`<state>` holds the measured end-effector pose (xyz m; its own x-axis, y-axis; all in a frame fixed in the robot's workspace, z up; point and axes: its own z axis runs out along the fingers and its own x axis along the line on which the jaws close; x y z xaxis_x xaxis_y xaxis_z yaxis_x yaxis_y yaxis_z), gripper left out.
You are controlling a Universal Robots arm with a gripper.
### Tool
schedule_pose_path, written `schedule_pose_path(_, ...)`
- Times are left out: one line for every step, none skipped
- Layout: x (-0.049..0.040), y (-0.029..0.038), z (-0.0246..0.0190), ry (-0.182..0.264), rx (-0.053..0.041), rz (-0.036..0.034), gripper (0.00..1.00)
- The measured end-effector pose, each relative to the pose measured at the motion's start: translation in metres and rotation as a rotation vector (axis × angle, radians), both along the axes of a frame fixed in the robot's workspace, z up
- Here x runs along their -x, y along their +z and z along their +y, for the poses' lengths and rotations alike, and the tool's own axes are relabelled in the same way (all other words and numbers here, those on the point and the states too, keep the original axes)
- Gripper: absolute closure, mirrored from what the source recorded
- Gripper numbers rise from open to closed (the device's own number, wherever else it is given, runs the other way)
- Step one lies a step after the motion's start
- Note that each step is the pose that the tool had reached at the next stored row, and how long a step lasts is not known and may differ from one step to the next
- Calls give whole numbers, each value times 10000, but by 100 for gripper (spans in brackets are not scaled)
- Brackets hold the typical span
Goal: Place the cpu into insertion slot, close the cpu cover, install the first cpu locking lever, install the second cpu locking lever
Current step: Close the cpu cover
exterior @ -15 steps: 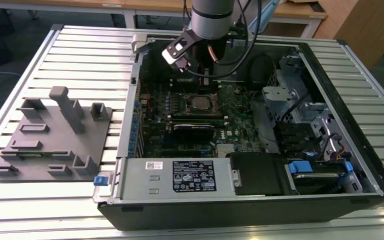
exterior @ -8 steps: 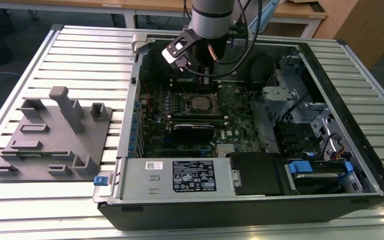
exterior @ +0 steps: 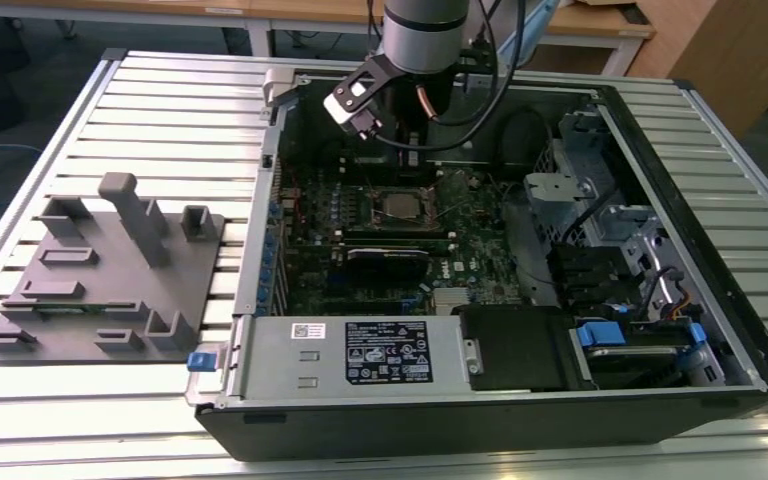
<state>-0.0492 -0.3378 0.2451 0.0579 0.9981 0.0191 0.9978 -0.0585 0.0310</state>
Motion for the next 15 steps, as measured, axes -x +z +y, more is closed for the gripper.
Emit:
schedule_pose_path(0,0,0,0,0,0,90)
schedule_pose_path(0,0,0,0,0,0,90)
schedule_pose_path(0,1,0,0,0,0,90)
schedule_pose_path(0,2,0,0,0,0,90)
schedule_pose_path(0,3,0,0,0,0,90)
schedule_pose_path(0,3,0,0,0,0,90)
schedule_pose_path(0,3,0,0,0,0,90)
schedule_pose_path(0,6,0,0,2,2,90)
schedule_pose_path(0,10,0,0,4,3,90)
schedule_pose_path(0,14,0,0,4,2,90)
schedule_pose_path(0,20,0,0,1,1,90)
schedule_pose_path(0,28,0,0,2,1,90)
schedule_pose_path(0,38,0,0,1,1,90)
schedule_pose_path(0,48,0,0,1,1,90)
schedule_pose_path(0,58,0,0,0,0,90)
